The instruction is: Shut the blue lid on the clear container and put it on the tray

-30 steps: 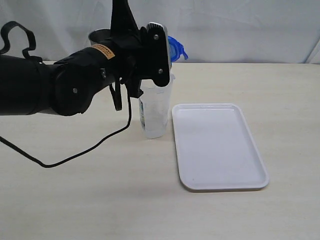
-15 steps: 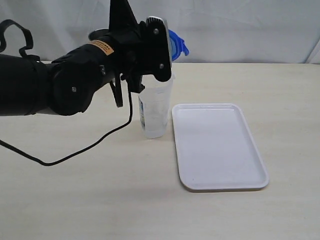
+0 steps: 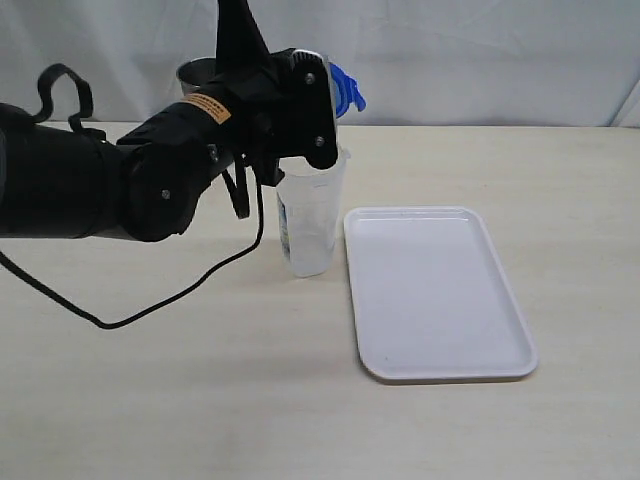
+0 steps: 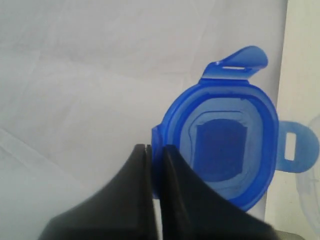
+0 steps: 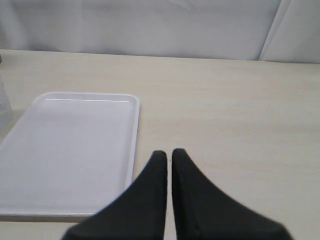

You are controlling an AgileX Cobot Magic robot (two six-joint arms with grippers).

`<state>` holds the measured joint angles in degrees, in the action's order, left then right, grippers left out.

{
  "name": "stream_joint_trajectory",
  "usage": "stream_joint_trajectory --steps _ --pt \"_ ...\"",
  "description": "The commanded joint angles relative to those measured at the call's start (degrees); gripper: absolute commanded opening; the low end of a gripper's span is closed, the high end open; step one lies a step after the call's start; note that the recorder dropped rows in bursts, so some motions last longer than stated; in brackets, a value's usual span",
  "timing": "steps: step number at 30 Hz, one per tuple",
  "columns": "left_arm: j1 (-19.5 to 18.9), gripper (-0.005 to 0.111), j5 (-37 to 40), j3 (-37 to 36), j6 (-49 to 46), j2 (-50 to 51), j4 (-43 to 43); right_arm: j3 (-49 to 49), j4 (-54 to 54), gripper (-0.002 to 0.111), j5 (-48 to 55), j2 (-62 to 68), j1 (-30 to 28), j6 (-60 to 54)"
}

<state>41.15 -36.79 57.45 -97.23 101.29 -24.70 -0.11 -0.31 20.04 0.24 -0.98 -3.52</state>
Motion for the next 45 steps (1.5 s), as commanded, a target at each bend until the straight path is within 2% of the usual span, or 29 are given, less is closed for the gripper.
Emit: stream_joint_trajectory --steps 1,5,10,14,23,29,36,45 --pt "-0.49 0.000 -3.92 -0.03 3.05 0.98 0.26 0.11 -0.39 0.004 -0.23 -0.24 -0.21 -0.15" --pt "-0.49 0.000 -5.70 -0.03 3.52 0.98 0.74 0.11 -0.39 0.004 -0.23 -0.24 -0.21 -0.15" --pt "-0.49 0.000 -7.90 -0.03 10.63 0.85 4.63 0.11 -0.39 0.004 -0.23 -0.24 -0.21 -0.15" --pt "-1.25 0.000 -4.80 -0.03 10.63 1.90 7.63 0.11 -0.39 0.004 -0.23 -0.24 -0.21 -0.15" --pt "-2.49 0.000 -4.31 -0.03 10.74 3.33 7.01 0.11 -0.39 0.004 -0.23 -0.24 -0.21 -0.15" --pt "-2.49 0.000 -7.28 -0.03 12.56 3.23 7.76 0.11 -0.39 0.004 -0.23 -0.24 -0.21 -0.15" --pt "-2.58 0.000 -11.29 -0.03 22.03 3.23 12.13 0.11 -0.39 0.004 -0.23 -0.24 -0.21 -0.15" --pt "-4.10 0.000 -8.46 -0.03 22.30 5.04 12.22 0.11 -0.39 0.004 -0.23 -0.24 -0.21 -0.15"
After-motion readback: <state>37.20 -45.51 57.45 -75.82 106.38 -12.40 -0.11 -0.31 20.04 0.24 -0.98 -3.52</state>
